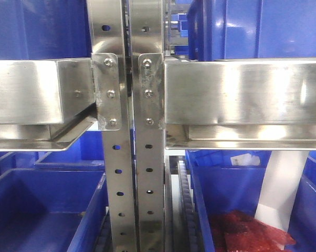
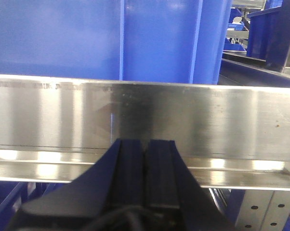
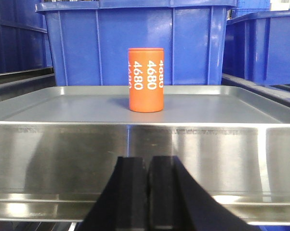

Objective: Grab orange capacitor from left shelf to right conveyor

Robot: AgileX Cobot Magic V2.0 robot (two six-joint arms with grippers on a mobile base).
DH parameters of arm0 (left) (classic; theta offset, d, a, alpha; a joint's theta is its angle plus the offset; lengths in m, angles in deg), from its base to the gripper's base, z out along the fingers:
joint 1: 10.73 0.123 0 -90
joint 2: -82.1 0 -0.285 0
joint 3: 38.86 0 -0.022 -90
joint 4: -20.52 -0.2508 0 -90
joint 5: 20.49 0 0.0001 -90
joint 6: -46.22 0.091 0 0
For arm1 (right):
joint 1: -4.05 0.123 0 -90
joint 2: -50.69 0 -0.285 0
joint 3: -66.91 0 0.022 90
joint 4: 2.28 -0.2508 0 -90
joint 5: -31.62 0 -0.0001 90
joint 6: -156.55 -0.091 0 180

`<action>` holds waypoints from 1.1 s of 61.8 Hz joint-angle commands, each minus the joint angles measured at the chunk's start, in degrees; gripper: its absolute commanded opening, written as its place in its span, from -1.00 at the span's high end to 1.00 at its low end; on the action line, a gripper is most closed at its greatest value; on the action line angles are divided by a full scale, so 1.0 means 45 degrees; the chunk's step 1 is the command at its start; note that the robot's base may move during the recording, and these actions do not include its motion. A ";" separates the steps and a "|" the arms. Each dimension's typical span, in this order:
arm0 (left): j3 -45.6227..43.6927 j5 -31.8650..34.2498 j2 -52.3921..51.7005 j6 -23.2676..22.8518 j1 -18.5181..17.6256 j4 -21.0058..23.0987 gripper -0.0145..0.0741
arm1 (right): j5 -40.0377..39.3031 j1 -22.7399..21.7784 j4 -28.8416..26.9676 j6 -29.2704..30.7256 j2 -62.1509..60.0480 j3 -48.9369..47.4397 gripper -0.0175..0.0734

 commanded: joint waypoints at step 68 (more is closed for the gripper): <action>-0.0041 0.1145 -0.0121 -0.0021 0.0014 0.0023 0.96 | 0.1610 0.0004 -0.0169 0.0103 0.9317 -0.8602 -0.76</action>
